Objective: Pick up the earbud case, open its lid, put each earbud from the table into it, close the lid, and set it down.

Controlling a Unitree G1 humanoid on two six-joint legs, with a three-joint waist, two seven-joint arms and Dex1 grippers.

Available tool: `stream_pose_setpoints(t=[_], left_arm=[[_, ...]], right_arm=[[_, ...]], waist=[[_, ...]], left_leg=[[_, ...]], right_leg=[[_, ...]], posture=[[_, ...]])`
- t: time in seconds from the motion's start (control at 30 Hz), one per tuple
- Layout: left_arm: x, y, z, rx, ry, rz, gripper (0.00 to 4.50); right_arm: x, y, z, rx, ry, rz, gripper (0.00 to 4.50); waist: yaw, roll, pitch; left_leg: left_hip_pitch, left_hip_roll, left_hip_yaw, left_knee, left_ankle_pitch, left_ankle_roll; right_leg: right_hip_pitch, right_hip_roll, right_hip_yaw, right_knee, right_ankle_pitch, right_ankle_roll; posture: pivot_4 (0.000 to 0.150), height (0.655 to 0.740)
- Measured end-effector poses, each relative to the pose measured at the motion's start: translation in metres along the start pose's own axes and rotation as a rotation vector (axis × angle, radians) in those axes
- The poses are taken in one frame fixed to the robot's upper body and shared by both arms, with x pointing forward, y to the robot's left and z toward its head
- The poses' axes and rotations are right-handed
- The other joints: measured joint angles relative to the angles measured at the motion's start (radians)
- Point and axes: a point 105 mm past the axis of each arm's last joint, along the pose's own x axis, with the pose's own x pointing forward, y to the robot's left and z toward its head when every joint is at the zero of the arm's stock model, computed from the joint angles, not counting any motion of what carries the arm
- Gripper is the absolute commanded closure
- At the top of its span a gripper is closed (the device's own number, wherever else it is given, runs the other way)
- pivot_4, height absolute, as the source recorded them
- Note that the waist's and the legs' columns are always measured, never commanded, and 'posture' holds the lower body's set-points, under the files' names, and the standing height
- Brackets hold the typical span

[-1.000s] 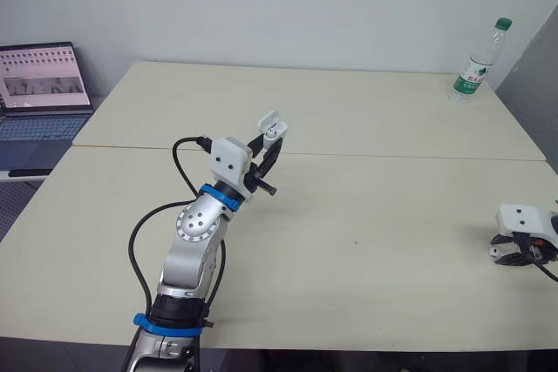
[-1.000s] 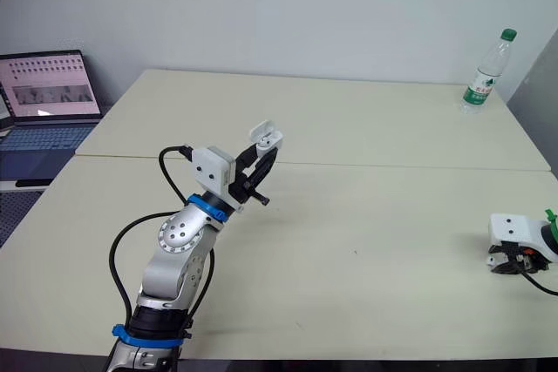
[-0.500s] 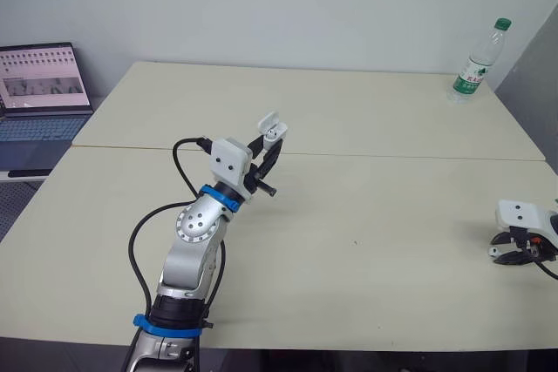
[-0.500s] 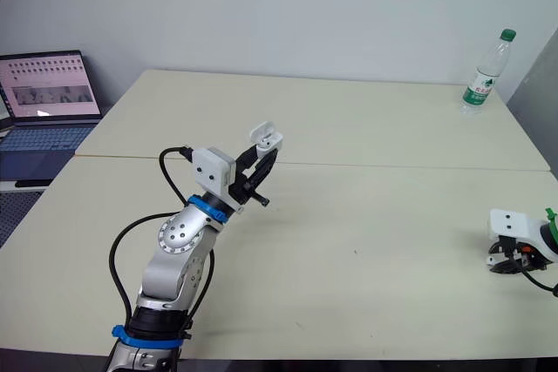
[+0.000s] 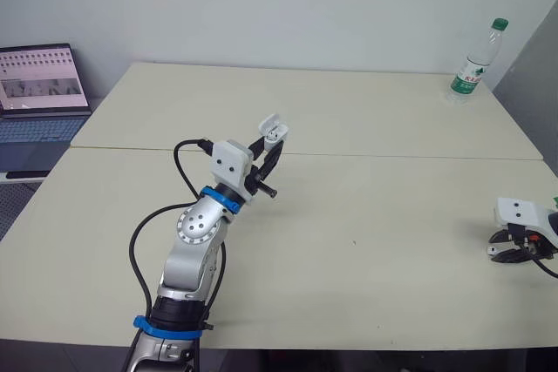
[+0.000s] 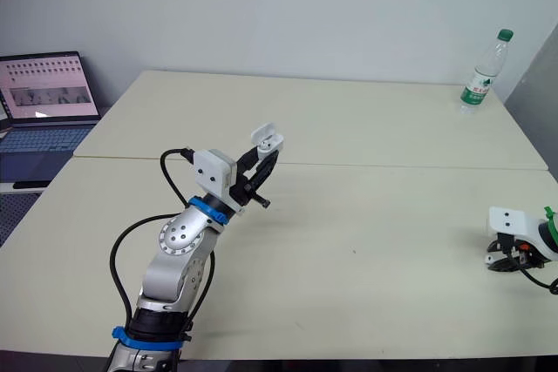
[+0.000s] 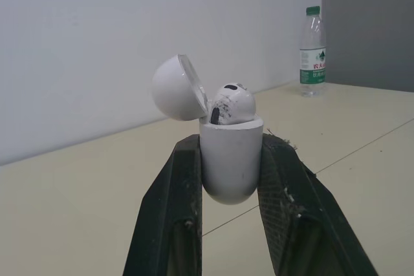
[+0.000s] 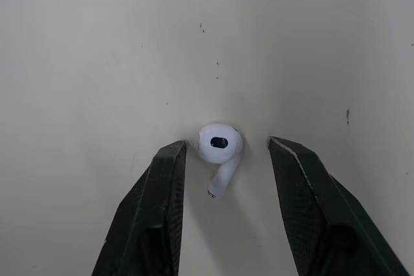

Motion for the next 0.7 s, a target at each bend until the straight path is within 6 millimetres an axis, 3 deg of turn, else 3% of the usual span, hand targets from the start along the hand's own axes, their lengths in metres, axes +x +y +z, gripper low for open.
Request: stream_pose_setpoints(t=[0.07, 0.17, 0.57, 0.67, 0.7], left_arm=[[0.000, 0.000, 0.000, 0.000, 0.001, 0.001, 3.70], [0.000, 0.000, 0.000, -0.001, 0.001, 0.001, 3.70], [-0.001, 0.000, -0.001, 0.000, 0.003, 0.001, 3.70], [-0.003, 0.001, -0.004, 0.001, 0.014, 0.002, 3.70], [-0.004, 0.001, -0.005, -0.001, 0.018, 0.003, 3.70]], right_arm=[[0.000, -0.001, 0.000, 0.000, -0.001, -0.008, 3.04], [0.000, -0.004, 0.001, -0.002, -0.003, -0.021, 4.04], [0.001, -0.004, 0.003, 0.001, -0.021, -0.010, 4.10], [0.007, -0.004, 0.022, 0.005, -0.115, 0.009, 4.10], [0.011, -0.005, 0.040, 0.021, -0.198, 0.012, 4.10]], waist=[[0.000, 0.000, 0.000], [0.000, 0.000, 0.000], [0.000, 0.000, 0.000], [-0.007, 0.000, 0.000], [-0.011, 0.000, 0.000]], left_leg=[[0.000, 0.000, 0.000, 0.000, 0.000, 0.000], [0.000, 0.000, 0.000, 0.000, 0.000, 0.000], [0.001, 0.000, -0.001, 0.000, 0.000, 0.000], [0.001, 0.001, -0.001, -0.001, 0.000, 0.000], [0.001, 0.001, -0.001, -0.002, 0.000, 0.000]], right_leg=[[0.001, 0.000, 0.000, 0.000, 0.000, 0.000], [0.001, 0.000, -0.001, 0.000, 0.000, 0.000], [0.002, 0.000, -0.001, -0.001, 0.000, 0.000], [0.002, 0.001, -0.001, -0.001, 0.000, 0.000], [0.002, 0.001, -0.001, -0.001, 0.000, 0.000]], posture=[[0.150, 0.7400], [0.150, 0.7400], [0.150, 0.7400], [0.150, 0.7400], [0.150, 0.7400]])
